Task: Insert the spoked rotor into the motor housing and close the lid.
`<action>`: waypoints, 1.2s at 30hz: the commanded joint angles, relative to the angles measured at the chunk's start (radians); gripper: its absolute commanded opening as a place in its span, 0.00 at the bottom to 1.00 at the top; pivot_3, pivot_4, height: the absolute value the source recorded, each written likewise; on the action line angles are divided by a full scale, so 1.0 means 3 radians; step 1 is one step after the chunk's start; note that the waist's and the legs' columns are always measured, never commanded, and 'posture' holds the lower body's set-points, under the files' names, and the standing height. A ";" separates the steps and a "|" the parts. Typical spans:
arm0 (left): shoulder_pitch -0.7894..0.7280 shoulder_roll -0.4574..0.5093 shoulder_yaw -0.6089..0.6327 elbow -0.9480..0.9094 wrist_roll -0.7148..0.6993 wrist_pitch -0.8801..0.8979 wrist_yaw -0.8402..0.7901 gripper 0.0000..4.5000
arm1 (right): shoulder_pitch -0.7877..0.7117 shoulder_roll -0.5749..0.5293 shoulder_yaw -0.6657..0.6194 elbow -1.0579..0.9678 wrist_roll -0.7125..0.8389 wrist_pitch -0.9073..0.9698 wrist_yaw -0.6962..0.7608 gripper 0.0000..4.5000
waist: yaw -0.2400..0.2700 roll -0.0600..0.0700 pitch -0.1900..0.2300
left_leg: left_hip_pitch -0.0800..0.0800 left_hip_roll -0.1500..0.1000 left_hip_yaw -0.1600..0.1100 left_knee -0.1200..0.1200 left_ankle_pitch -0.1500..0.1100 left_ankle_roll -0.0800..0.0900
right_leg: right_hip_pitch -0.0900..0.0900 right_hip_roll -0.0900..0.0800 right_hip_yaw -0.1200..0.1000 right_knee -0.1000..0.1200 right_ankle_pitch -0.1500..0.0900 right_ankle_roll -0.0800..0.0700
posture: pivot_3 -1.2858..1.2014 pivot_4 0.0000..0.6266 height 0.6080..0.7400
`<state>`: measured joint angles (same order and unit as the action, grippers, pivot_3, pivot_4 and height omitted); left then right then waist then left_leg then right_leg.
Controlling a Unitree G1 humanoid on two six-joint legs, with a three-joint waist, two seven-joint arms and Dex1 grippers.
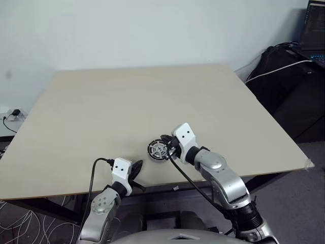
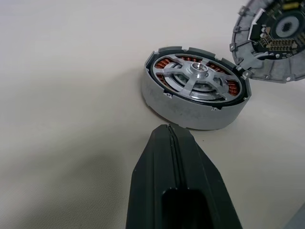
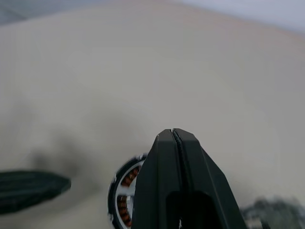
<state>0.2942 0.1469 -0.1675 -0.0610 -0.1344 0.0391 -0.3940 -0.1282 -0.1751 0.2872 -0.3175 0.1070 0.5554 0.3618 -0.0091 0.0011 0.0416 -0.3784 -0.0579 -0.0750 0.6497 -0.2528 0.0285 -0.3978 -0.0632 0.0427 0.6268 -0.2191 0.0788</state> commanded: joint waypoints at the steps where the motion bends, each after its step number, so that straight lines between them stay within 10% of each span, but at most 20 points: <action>1: -0.0009 0.0003 0.0007 -0.0164 -0.0019 -0.0027 0.0000 0.00 | -0.0006 0.0208 -0.0356 -0.0086 0.0003 -0.0340 -0.0352 0.01 | -0.0002 0.0001 -0.0001 | 0.0000 0.0000 0.0000 0.0000 0.0000 0.0000 | 0.0000 0.0000 0.0000 0.0001 0.0000 0.0000 | 0.52 0.00 1.00; 15: -0.0042 0.0017 -0.0006 -0.0128 -0.0025 0.0000 -0.0038 0.00 | 0.0528 -0.0664 -0.0420 -0.0629 -0.0113 0.0389 -0.0016 0.01 | -0.0006 0.0019 -0.0012 | 0.0004 0.0001 0.0001 -0.0001 0.0005 0.0008 | 0.0003 0.0002 0.0001 0.0002 -0.0003 -0.0003 | 0.52 0.00 1.00; 36: -0.0052 -0.0002 0.0024 -0.0139 -0.0008 -0.0015 0.0029 0.00 | 0.0054 -0.0346 -0.0133 -0.0459 0.0192 0.0470 0.0169 0.01 | -0.0003 0.0015 -0.0011 | 0.0003 0.0000 0.0000 0.0004 0.0000 0.0000 | 0.0004 0.0001 0.0001 0.0001 0.0000 0.0002 | 0.52 0.00 1.00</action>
<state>0.2930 0.1478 -0.1667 -0.0618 -0.1344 0.0428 -0.3921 -0.0921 -0.2847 0.2511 -0.4431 0.1626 0.7227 0.4147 -0.0100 0.0058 0.0383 -0.3774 -0.0579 -0.0748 0.6509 -0.2527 0.0286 -0.3965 -0.0631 0.0429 0.6271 -0.2190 0.0793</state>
